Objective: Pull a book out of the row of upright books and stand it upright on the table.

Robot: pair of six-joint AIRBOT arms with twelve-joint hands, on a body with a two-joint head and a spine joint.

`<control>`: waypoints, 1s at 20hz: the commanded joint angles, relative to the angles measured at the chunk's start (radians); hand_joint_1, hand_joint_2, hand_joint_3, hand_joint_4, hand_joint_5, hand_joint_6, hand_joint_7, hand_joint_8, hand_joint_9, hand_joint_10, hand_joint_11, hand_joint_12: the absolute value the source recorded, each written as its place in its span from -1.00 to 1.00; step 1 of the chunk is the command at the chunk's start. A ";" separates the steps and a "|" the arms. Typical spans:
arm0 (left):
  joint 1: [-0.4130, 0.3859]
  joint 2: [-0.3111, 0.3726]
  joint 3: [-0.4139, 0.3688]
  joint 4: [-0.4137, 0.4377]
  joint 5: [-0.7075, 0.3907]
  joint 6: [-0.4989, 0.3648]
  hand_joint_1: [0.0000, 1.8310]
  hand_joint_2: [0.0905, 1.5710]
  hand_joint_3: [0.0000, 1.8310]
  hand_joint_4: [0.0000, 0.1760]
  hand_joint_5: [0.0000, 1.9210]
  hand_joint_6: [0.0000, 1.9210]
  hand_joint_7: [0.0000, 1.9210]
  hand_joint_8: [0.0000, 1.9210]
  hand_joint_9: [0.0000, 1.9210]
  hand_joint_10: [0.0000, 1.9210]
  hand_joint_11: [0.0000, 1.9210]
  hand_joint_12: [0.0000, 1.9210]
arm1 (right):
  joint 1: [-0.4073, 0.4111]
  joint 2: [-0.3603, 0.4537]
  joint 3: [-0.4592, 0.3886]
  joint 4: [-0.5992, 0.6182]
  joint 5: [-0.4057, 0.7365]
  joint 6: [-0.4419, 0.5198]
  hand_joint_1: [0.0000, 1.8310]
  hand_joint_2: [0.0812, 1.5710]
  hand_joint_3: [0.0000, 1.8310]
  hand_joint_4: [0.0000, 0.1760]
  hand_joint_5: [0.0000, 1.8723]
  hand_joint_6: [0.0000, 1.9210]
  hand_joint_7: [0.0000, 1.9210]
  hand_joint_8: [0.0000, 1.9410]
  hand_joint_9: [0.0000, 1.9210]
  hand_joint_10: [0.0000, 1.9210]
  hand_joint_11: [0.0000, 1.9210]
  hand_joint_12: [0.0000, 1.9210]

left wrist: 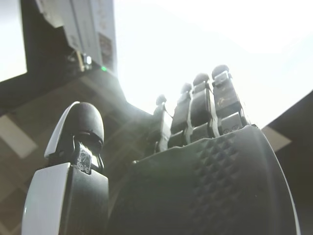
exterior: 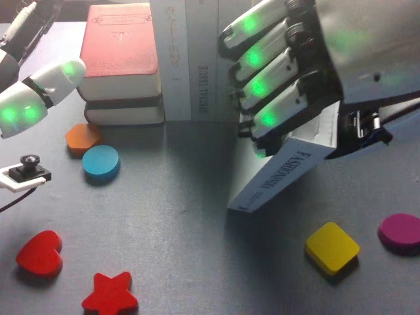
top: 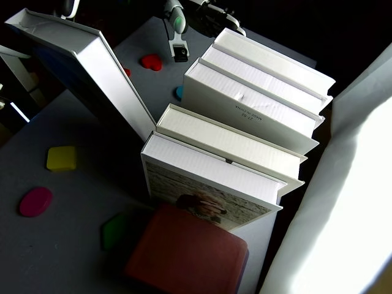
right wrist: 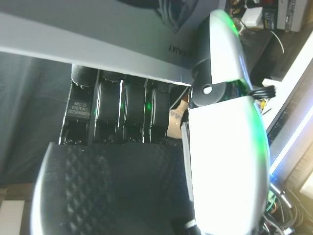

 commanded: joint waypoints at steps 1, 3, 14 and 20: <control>-0.014 -0.008 0.007 -0.008 -0.107 -0.010 -0.52 0.64 -1.00 0.04 -0.93 -0.98 -1.00 -1.00 -1.00 -1.00 -1.00 -1.00 | 0.009 -0.007 0.015 0.098 -0.040 -0.008 0.34 0.49 -1.00 -1.00 -0.06 -0.03 -0.12 0.55 -0.33 0.87 -0.62 1.00; -0.020 -0.010 0.007 -0.009 -0.099 -0.010 -0.53 0.62 -1.00 -0.14 -0.99 -1.00 -1.00 -1.00 -1.00 -1.00 -1.00 -1.00 | -0.022 -0.062 0.080 0.104 -0.073 0.038 0.34 0.49 -1.00 -1.00 -0.06 -0.03 -0.12 0.55 -0.33 0.87 -0.62 1.00; -0.020 -0.025 0.017 -0.015 -0.084 -0.016 -0.51 0.71 -1.00 -0.01 -0.99 -1.00 -1.00 -1.00 -1.00 -1.00 -1.00 -1.00 | -0.093 -0.315 0.392 0.087 -0.096 0.288 0.17 0.21 -1.00 -1.00 -0.89 -0.59 -0.73 -0.80 -0.60 -0.27 -1.00 0.51; -0.020 -0.026 0.019 -0.015 -0.084 -0.016 -0.56 0.69 -1.00 0.44 -0.98 -1.00 -1.00 -1.00 -1.00 -1.00 -1.00 -1.00 | -0.071 -0.293 0.377 0.078 -0.103 0.282 -0.25 0.04 -1.00 0.33 -1.00 -1.00 -1.00 -1.00 -1.00 -1.00 -1.00 -0.87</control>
